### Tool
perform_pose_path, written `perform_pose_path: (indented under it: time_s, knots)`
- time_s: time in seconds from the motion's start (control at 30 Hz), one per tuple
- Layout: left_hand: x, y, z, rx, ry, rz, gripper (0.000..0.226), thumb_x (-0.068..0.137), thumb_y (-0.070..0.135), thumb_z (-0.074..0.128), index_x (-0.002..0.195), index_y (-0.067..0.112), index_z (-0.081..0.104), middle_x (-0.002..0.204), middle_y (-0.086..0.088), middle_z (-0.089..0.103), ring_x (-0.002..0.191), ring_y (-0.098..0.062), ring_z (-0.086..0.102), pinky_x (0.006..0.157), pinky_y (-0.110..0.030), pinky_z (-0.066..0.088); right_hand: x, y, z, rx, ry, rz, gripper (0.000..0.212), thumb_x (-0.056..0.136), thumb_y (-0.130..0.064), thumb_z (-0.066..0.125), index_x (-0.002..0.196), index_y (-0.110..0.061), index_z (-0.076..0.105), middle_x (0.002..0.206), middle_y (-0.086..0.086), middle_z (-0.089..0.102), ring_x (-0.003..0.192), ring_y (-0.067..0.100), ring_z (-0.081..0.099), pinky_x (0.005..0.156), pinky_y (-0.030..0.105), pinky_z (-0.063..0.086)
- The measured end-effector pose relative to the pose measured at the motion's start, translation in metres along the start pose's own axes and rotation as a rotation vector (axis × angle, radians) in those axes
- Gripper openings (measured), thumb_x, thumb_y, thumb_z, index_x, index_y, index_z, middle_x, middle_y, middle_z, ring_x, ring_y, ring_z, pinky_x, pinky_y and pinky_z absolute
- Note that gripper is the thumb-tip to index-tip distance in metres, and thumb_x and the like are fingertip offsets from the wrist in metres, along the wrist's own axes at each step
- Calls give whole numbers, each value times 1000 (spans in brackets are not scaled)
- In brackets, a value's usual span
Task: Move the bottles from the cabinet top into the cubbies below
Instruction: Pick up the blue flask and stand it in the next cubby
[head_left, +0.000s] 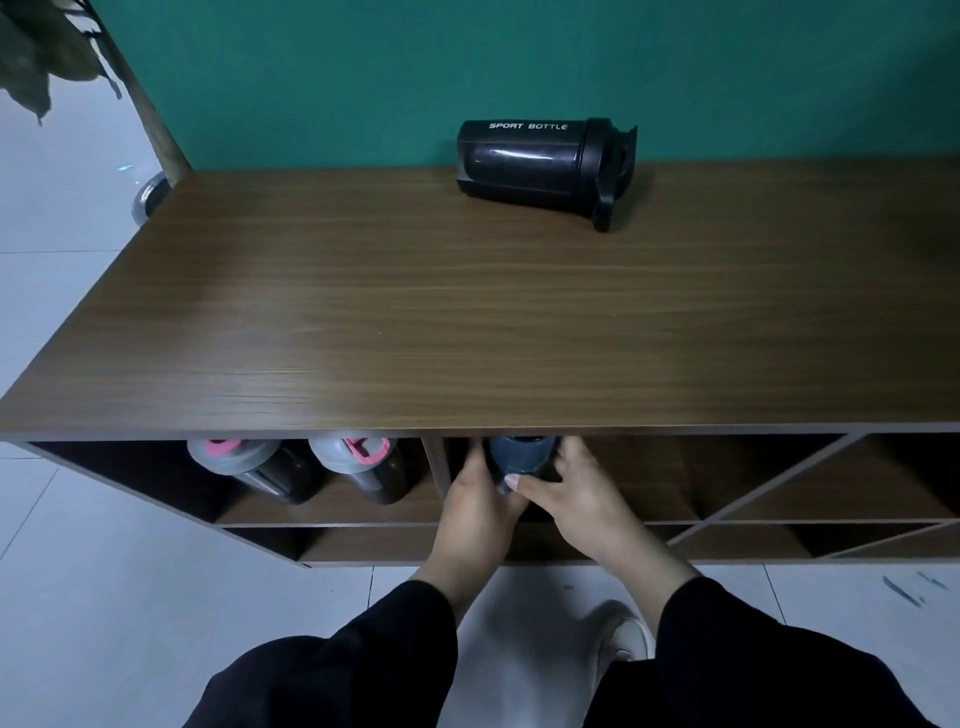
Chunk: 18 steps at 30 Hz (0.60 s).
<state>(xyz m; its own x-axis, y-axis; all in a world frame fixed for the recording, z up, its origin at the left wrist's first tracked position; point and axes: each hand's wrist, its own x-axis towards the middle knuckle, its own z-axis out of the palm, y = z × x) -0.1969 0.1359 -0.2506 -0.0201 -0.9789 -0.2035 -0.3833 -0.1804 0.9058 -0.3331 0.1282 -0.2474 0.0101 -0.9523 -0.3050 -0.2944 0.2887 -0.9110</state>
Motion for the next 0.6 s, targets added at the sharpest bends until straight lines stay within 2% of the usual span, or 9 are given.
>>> perform_pose_path:
  time_s: [0.07,0.13,0.23,0.3,0.37,0.43,0.53,0.6]
  knots:
    - [4,-3,2,-7,10,-30,46,87,17,72,121,39,50,103,27,67,89,26,61,78,-3,46,4,-1,0,-24,-11,0,56,67,-40,79,108,-62,46,119,-32,59,122,-1,54,113,40,42]
    - [8,-6,4,-1,17,-49,45,88,17,72,121,39,50,99,30,66,86,28,60,76,0,45,8,1,1,-8,-5,4,56,74,-28,80,112,-52,47,110,-36,56,112,-5,55,113,38,42]
    - [11,-8,7,6,15,-68,44,90,20,71,122,40,49,94,34,63,83,31,57,74,5,42,11,5,3,25,21,1,49,77,-22,80,112,-43,53,109,-30,64,104,-12,59,111,37,45]
    - [13,-11,8,-11,10,-79,44,91,18,69,124,39,49,93,34,63,82,31,58,75,2,44,13,9,4,47,23,-7,45,76,-26,79,110,-45,56,112,-24,69,109,-8,62,110,38,46]
    - [14,-13,9,-22,-5,-95,45,92,13,67,128,36,51,94,32,65,83,28,60,82,-6,47,13,10,4,51,17,-20,44,78,-24,78,110,-44,55,115,-19,70,112,-6,63,110,38,47]
    - [14,-15,11,-30,-26,-110,48,93,6,63,132,32,50,100,25,69,90,18,66,87,-14,51,13,10,4,58,18,-41,45,79,-23,77,111,-43,52,120,-16,68,117,-3,62,111,38,46]
    - [10,-19,16,11,-70,-162,63,91,-6,53,148,19,39,118,2,71,111,-13,69,99,-29,53,15,12,3,53,-1,-46,50,75,-34,75,118,-42,51,128,-14,65,123,0,58,112,37,44]
    - [5,-23,19,-8,-112,-228,70,90,-11,47,151,20,33,123,0,69,119,-17,65,105,-31,49,14,13,1,55,-20,-35,52,82,-23,73,127,-34,50,129,-15,63,122,-6,56,111,28,42]
